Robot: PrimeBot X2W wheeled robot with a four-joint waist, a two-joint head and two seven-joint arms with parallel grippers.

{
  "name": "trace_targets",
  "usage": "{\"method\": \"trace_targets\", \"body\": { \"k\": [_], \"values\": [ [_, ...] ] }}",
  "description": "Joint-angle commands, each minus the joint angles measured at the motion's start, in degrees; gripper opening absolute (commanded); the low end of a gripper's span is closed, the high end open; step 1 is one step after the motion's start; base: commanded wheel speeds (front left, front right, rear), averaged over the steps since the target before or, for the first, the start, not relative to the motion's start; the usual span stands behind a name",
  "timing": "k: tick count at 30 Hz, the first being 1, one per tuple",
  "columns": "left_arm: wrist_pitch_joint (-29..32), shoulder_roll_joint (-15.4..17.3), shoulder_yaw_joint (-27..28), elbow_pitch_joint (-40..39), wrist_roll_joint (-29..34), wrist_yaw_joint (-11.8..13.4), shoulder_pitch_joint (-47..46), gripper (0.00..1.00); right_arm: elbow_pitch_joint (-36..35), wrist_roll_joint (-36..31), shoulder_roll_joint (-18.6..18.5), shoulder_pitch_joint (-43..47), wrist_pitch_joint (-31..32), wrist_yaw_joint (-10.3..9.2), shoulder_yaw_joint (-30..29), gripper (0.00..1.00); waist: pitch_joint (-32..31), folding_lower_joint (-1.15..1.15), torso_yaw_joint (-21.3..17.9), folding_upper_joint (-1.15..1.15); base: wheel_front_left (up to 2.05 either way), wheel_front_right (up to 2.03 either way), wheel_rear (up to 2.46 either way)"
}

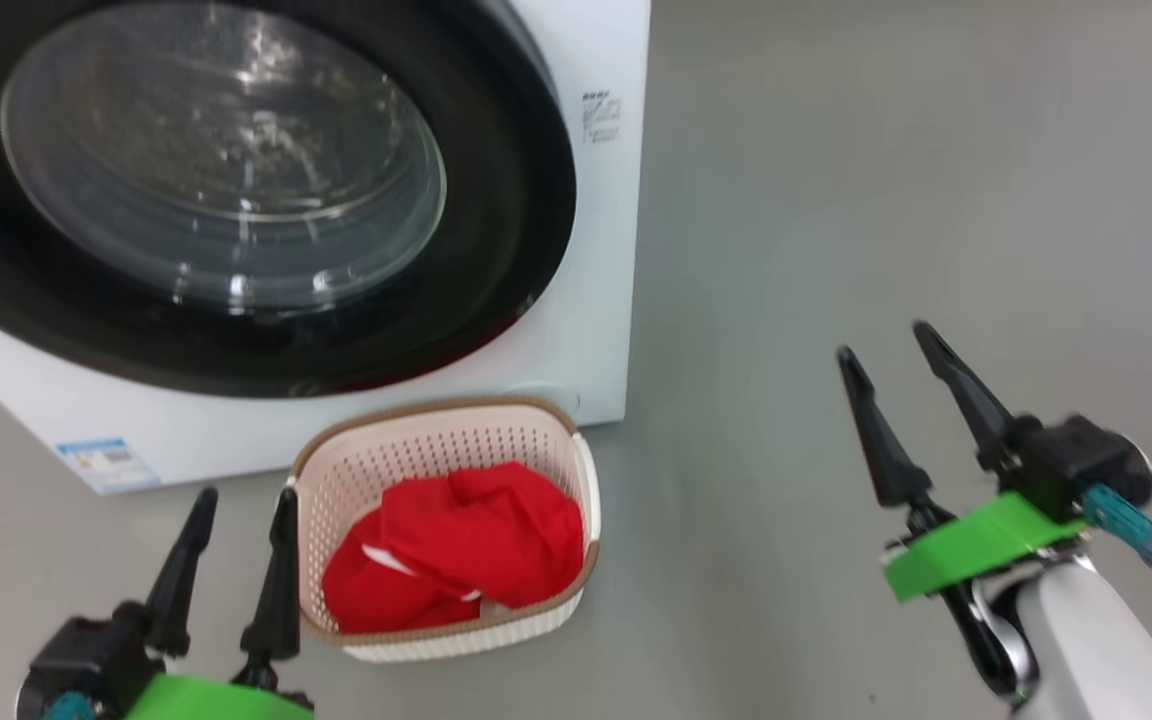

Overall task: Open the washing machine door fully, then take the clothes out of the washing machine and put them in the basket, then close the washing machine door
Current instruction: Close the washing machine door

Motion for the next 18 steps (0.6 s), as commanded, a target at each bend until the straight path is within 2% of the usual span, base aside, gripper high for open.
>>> {"method": "trace_targets", "body": {
  "k": [1, 6, 18],
  "values": [
    [-0.69, 0.54, 2.3, -1.61, 0.77, -0.32, 0.29, 1.0, -2.12, 0.15, -0.65, 0.77, -0.34, -0.06, 0.07, 1.0, -2.42, 0.0, -1.27, 0.0, 0.0, 0.0, 0.0],
    [-0.69, 0.53, 2.46, -3.07, 2.02, -0.32, 2.58, 1.0, -5.58, -1.46, -1.0, 5.72, -0.34, -0.06, -3.05, 1.0, -4.26, 0.0, -1.21, 0.0, 0.0, 0.0, 0.0],
    [-0.69, 1.04, 3.11, -5.48, 2.04, -0.32, 6.7, 1.0, -11.28, -3.09, 0.92, 14.39, -0.34, -0.06, -7.57, 1.0, -6.93, 0.0, -1.31, 0.0, 0.0, 0.0, 0.0]
  ]
}}
